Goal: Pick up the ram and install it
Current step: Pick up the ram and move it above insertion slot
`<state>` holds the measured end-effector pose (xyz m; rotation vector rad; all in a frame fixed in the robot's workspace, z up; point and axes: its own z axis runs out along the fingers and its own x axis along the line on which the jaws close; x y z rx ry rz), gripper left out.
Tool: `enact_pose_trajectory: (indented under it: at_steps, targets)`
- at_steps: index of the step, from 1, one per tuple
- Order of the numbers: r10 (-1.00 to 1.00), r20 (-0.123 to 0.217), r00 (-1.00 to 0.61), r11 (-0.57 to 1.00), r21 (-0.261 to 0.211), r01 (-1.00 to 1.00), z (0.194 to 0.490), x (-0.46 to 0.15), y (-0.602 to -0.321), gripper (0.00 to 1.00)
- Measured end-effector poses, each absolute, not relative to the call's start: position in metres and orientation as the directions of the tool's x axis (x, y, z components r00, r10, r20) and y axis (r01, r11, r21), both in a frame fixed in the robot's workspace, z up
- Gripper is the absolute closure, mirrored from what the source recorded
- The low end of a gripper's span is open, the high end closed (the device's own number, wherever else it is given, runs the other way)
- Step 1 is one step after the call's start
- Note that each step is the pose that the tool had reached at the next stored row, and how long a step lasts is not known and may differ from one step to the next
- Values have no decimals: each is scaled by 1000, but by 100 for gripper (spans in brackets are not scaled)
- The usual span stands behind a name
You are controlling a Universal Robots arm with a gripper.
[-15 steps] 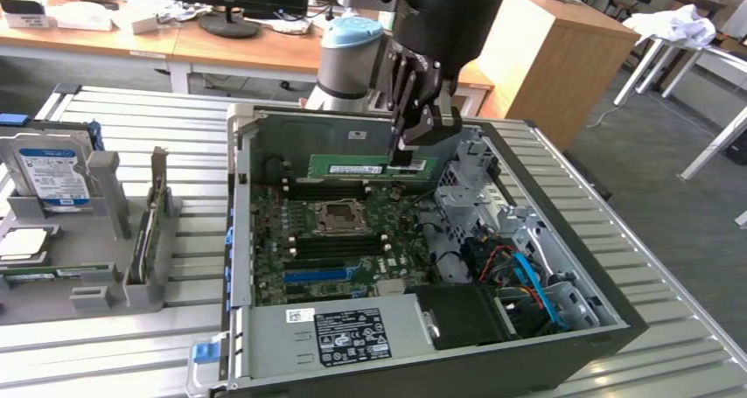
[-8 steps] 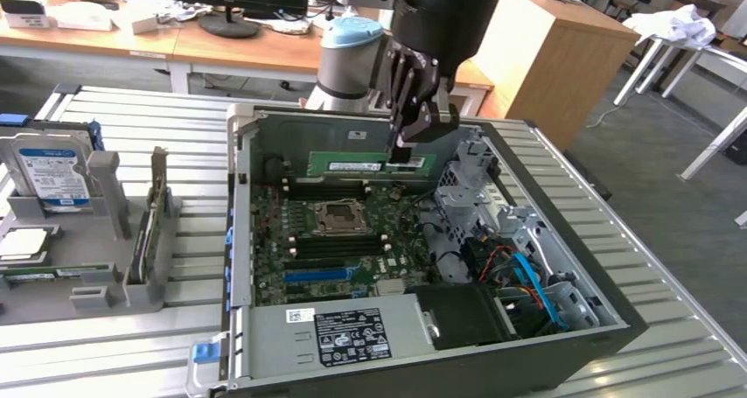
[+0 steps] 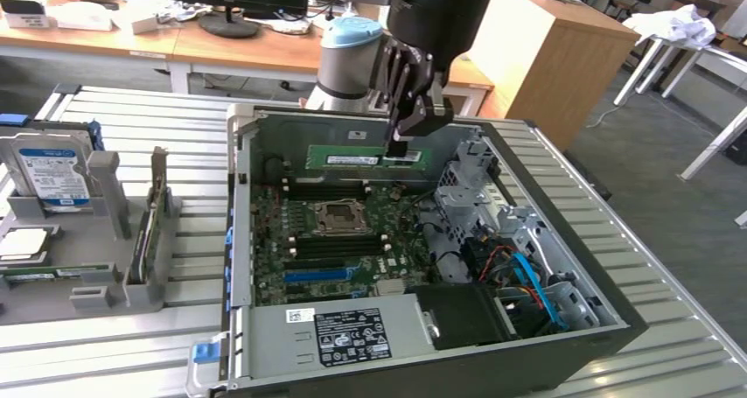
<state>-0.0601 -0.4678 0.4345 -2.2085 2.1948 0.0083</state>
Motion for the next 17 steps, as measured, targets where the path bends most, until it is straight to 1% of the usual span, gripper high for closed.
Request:
enact_pose_trajectory:
  at_steps: [17]
  targets:
    - [-1000,-23,-9,9,-17,-1000,432,-60,-446,88]
